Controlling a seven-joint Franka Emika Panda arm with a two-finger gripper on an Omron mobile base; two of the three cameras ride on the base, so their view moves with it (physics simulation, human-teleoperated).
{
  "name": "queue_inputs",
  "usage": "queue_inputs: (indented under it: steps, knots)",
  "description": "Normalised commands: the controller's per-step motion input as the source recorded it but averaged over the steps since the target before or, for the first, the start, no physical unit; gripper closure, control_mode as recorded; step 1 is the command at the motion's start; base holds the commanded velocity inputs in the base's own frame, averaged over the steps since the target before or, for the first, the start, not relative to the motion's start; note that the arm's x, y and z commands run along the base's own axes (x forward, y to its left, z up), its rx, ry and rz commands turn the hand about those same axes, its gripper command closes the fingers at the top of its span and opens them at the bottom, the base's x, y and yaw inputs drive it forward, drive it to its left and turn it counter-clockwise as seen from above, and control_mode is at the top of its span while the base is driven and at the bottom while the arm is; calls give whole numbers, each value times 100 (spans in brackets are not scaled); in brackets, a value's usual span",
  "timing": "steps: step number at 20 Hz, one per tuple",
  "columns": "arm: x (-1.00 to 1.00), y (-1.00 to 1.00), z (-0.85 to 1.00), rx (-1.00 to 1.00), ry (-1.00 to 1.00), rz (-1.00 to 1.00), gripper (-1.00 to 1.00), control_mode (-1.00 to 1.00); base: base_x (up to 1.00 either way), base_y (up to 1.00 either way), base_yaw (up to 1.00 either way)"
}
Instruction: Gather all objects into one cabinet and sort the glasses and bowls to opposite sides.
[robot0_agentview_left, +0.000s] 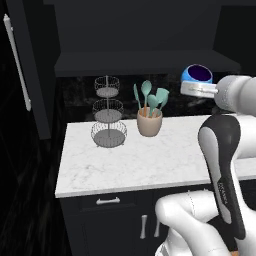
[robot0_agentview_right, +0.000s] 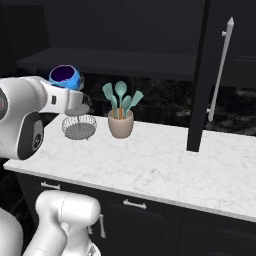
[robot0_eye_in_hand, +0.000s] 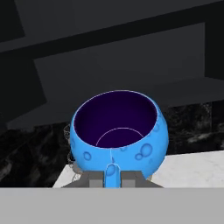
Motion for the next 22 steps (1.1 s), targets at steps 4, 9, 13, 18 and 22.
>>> queue_inputs:
  steps: [4, 9, 13, 18, 22]
  knots:
    - [-55, -7, 7, 1, 24, 0, 100, -100, 0, 0, 0]
    - [-53, -1, 0, -1, 24, 0, 100, -100, 0, 0, 0]
    - [-38, 0, -3, -1, 5, 0, 100, -100, 0, 0, 0]
    - [0, 0, 0, 0, 0, 0, 100, -100, 0, 0, 0]
    - [-5, 0, 0, 0, 0, 0, 100, -100, 0, 0, 0]
